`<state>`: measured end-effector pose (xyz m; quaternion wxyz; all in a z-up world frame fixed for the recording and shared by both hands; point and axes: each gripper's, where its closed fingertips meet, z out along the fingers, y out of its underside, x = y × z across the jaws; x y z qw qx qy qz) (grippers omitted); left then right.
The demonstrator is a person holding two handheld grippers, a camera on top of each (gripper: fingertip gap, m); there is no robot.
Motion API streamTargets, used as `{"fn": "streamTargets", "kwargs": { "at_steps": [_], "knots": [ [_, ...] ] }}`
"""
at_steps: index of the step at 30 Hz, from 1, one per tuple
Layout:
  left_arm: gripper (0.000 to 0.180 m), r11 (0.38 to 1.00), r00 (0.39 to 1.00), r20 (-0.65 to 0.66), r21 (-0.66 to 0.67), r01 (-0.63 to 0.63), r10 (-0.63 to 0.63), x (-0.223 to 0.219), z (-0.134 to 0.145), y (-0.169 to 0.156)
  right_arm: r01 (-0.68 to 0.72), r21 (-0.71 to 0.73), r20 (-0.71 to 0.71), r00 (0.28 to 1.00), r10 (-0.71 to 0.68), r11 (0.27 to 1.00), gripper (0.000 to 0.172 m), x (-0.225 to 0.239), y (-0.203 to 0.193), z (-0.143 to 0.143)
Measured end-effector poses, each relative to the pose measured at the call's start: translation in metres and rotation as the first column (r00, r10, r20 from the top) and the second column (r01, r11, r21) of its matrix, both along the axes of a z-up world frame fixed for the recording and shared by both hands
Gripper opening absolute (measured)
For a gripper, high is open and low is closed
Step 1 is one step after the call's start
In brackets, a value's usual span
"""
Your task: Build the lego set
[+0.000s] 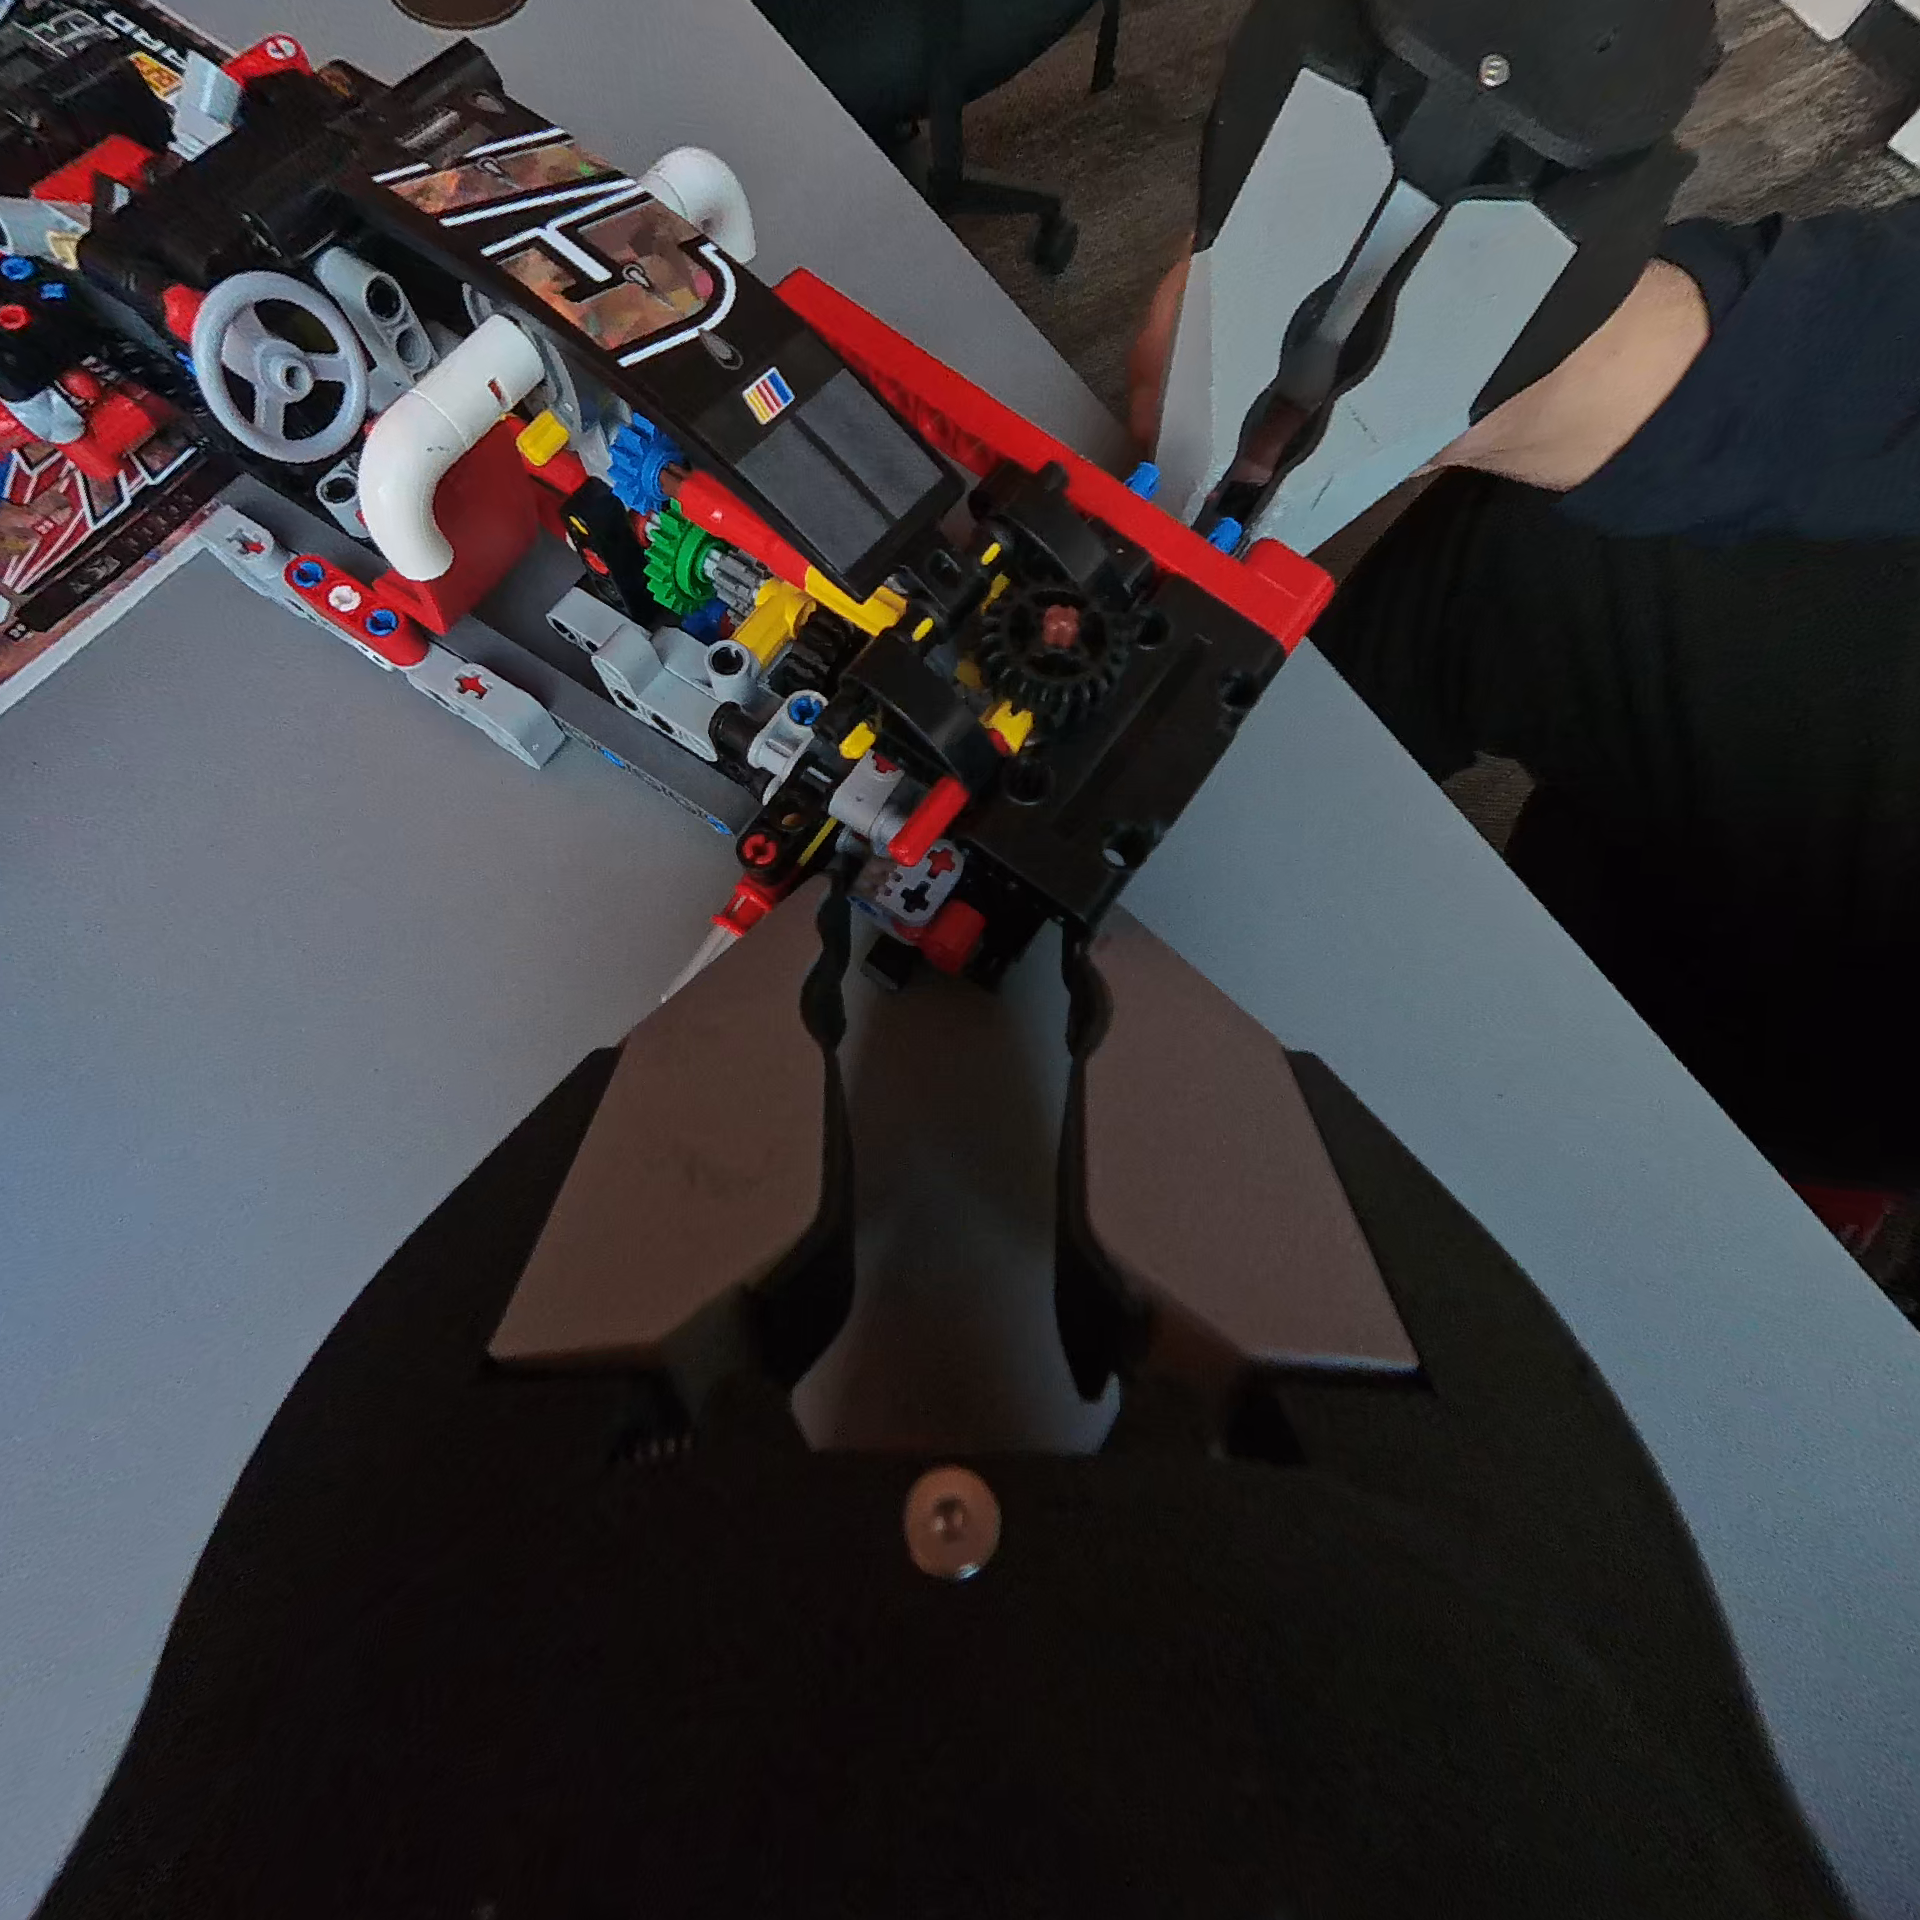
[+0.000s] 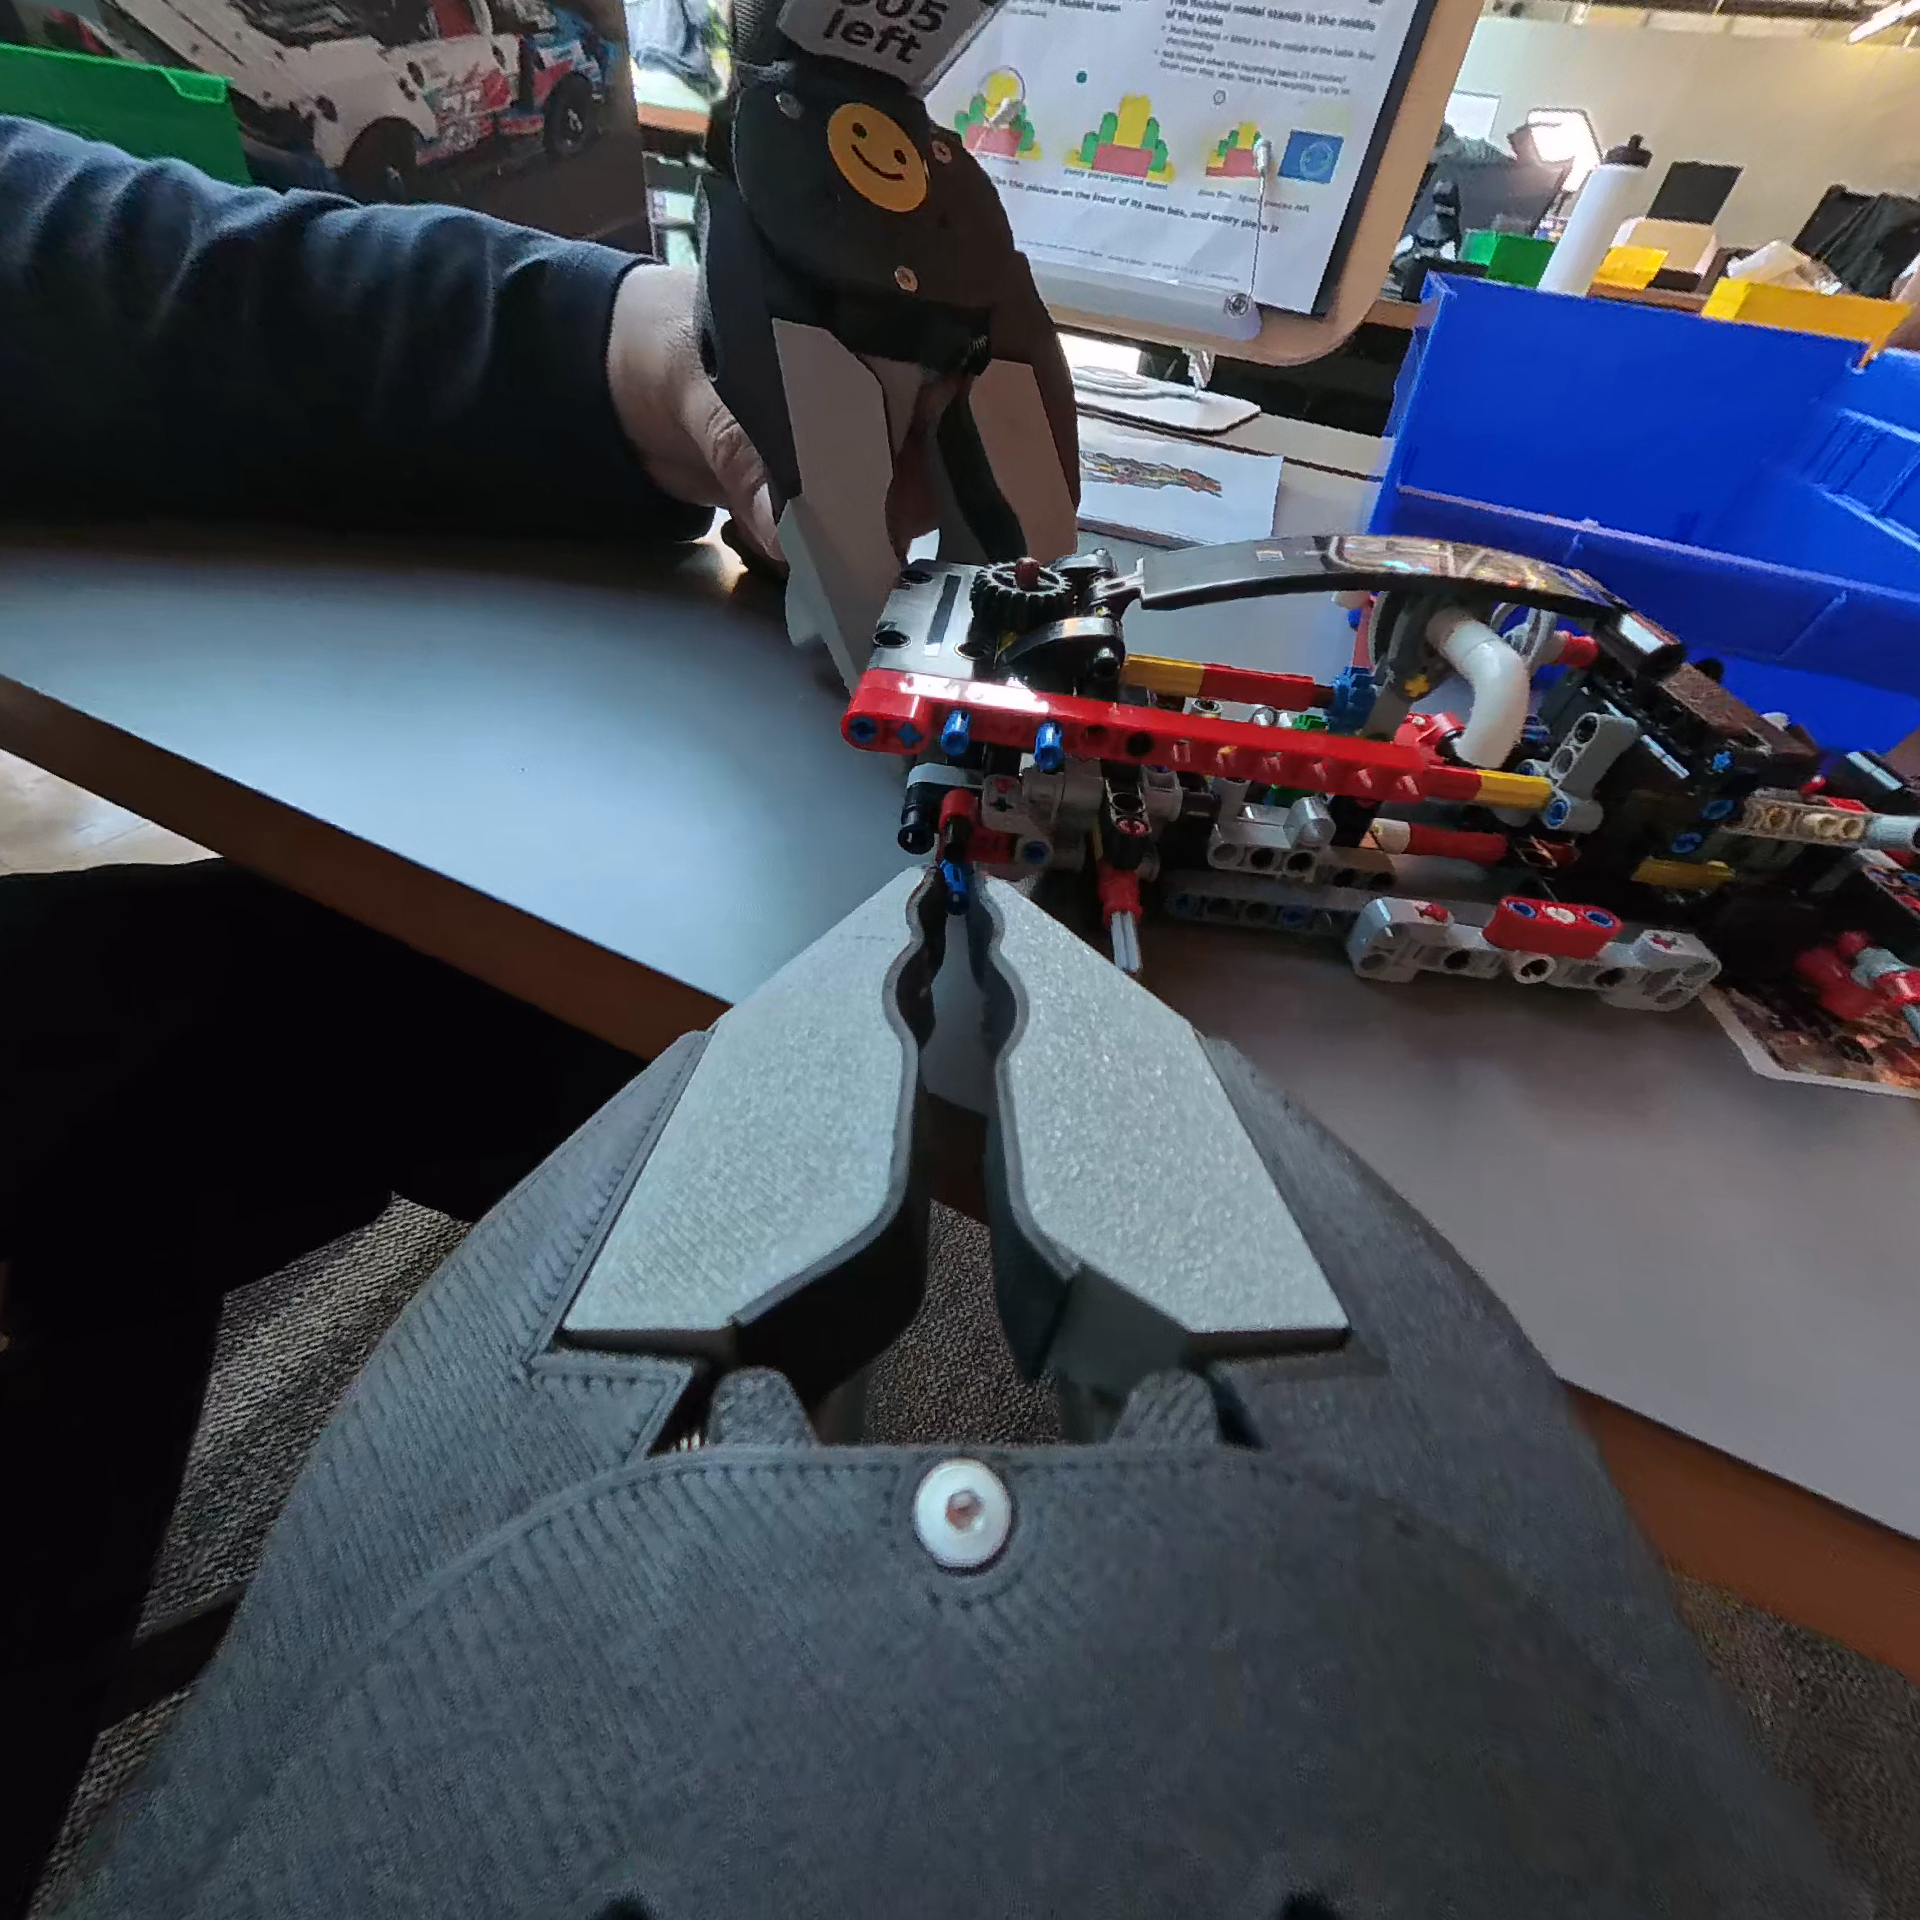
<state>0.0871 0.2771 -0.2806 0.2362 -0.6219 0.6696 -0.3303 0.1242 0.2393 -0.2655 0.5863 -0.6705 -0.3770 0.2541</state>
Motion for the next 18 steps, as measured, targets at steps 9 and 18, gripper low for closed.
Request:
{"fn": "streamTargets", "kwargs": {
  "at_steps": [9, 18],
  "knots": [
    [0.039, 1.000, 1.000, 0.000, -0.005, -0.006, 0.006, -0.0003, 0.0000, 0.0011, 0.047, -0.039, 0.023, 0.999, -0.046, 0.998, 0.001, -0.0011, 0.0005, 0.0001],
    [0.039, 1.000, 1.000, 0.001, -0.006, -0.010, 0.010, -0.0008, 0.0000, 0.0022, 0.039, -0.023, -0.037, 0.999, -0.040, 0.999, 0.001, -0.0010, 0.0009, -0.0002]
  ]
}}
